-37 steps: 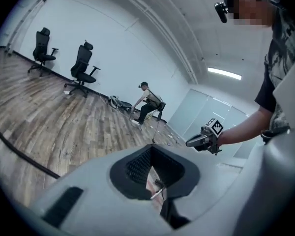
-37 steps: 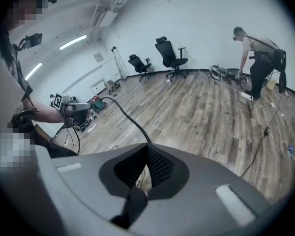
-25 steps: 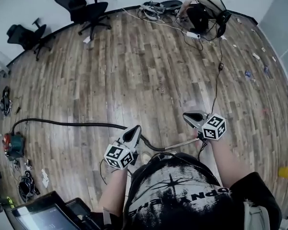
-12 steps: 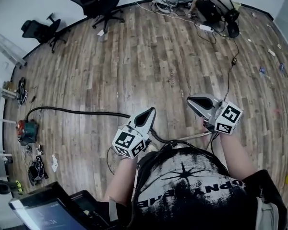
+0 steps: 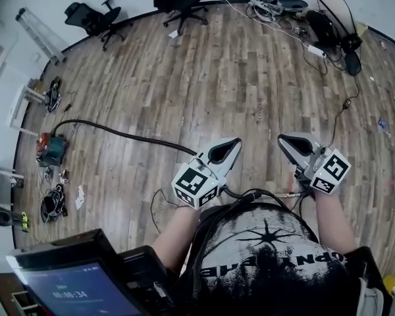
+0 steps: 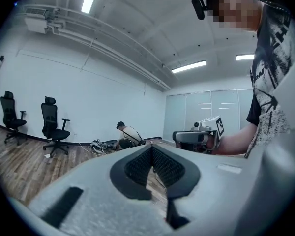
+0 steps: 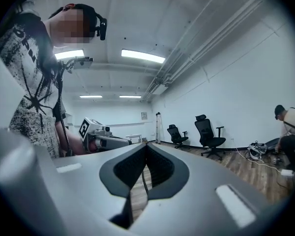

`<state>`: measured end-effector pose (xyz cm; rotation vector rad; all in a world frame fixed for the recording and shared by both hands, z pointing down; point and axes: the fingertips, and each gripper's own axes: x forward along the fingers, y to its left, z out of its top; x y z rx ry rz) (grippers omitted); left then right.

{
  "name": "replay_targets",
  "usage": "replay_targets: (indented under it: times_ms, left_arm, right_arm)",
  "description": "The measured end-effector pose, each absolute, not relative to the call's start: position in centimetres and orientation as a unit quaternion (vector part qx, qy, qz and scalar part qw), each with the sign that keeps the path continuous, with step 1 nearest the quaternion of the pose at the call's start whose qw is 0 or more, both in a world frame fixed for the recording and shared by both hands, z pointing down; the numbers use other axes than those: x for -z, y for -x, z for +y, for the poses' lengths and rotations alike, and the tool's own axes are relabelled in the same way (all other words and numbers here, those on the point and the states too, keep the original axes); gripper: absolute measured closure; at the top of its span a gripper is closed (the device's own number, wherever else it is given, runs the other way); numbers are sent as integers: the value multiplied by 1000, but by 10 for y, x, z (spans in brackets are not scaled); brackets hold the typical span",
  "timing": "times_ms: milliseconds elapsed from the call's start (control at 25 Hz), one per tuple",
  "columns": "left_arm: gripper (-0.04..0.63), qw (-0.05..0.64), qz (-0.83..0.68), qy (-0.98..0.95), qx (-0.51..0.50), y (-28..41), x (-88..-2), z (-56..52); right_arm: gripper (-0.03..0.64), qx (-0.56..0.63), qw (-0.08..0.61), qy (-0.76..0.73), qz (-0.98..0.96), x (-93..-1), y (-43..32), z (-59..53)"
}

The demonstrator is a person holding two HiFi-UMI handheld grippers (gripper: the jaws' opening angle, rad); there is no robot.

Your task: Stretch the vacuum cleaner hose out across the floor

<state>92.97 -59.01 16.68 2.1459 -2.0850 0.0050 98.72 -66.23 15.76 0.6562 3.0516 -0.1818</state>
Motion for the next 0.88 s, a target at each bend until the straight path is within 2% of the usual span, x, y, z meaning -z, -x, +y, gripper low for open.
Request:
replay_targets:
  times_ms: [440, 880]
  left_arm:
    - [595, 77, -710, -700, -3, -942, -169, -584]
    - [595, 83, -713, -696, 5, -951, -173, -571]
  right_arm:
    - [611, 39, -27, -217, 975, -176, -992, -658]
    - [611, 29, -31, -208, 977, -181, -1005, -657]
